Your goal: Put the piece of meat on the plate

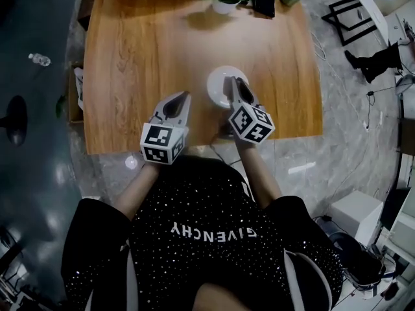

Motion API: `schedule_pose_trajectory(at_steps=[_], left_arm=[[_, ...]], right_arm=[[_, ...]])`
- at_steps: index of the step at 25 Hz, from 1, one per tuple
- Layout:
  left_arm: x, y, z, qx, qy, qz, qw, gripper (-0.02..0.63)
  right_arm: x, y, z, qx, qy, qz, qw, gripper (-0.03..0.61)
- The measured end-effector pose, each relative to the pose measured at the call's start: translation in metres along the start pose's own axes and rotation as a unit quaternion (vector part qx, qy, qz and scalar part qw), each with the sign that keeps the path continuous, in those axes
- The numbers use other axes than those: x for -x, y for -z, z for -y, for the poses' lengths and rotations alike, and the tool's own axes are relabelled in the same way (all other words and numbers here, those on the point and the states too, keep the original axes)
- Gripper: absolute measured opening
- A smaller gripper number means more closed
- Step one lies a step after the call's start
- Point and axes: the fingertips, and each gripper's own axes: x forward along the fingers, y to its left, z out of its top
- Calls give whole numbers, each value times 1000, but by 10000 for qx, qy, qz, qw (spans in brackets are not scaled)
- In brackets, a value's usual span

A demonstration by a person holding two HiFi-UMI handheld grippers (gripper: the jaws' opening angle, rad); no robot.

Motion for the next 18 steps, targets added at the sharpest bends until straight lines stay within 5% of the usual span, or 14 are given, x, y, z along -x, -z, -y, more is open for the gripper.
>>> schedule_pose_trajectory(at_steps=[10, 18], left_arm=[[11, 10, -6, 13, -256, -91, 9996, 12], [12, 12, -6, -26, -272, -105, 9996, 12]], right_arm=[[-24, 28, 11, -435, -6, -529, 9977, 92], [-29, 26, 23, -857, 140, -477, 9951, 92]])
